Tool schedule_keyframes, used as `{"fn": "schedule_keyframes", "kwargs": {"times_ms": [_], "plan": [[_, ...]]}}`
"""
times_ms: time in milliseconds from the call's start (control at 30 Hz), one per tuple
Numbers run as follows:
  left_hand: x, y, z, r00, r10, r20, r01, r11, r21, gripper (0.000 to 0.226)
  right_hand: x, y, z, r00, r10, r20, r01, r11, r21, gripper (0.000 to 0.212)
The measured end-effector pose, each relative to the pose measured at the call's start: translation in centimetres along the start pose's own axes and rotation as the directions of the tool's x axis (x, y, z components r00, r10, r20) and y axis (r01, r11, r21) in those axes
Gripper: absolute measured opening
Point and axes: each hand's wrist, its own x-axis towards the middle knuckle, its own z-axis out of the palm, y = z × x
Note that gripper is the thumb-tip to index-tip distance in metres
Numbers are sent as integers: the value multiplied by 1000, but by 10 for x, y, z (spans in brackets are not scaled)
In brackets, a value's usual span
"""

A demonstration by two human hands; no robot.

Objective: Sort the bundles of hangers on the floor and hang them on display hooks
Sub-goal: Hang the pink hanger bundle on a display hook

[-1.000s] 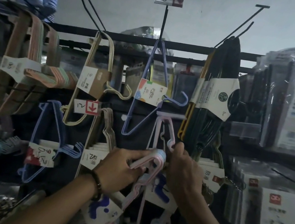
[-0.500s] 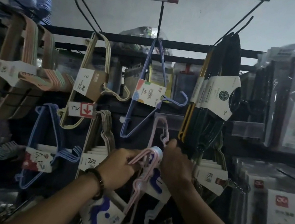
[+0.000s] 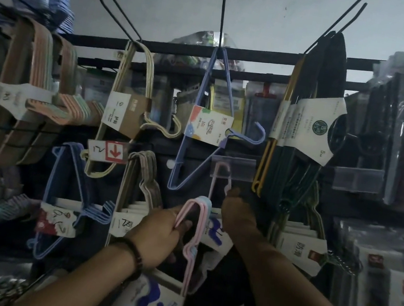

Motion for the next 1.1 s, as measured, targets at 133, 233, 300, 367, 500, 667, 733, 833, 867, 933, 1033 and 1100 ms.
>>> {"fn": "schedule_keyframes", "kwargs": {"times_ms": [133,233,300,367,500,667,733,833,867,933,1033,1100], "plan": [[2,4,4,1000,-24,10,23,999,24,24,-12,2,-2,998,-52,-35,52,999,-10,39],[7,3,4,1000,-24,-11,24,999,46,21,-35,7,-15,978,-184,-96,179,982,-62,32],[12,2,4,999,-10,-35,13,997,75,21,-57,11,-25,960,-232,-156,245,967,70,44],[18,5,3,998,-23,-55,28,997,75,23,-84,16,-36,962,-208,-180,258,906,336,53],[35,13,2,990,-36,-136,51,992,114,30,-141,12,-52,943,-331,-39,319,863,393,37],[43,28,8,978,-86,-189,104,991,87,33,-146,3,-49,976,-206,73,173,933,314,36],[42,31,12,973,-95,-212,90,995,-34,27,-139,3,-50,984,-163,74,146,970,194,30],[33,35,13,973,-58,-224,12,979,-201,31,-132,1,-54,986,-162,25,163,987,-15,36],[30,33,12,973,-41,-225,-6,979,-206,38,-130,1,-55,986,-167,7,167,985,-47,37],[22,25,11,977,13,-211,-52,982,-181,50,-125,1,-60,987,-161,-13,159,985,-67,41],[7,8,11,984,139,-111,-148,986,-79,56,-117,3,-62,985,-157,-77,156,987,-26,39],[-1,1,10,976,197,-87,-199,980,-5,59,-120,1,-62,975,-182,-128,176,983,-60,31]]}}
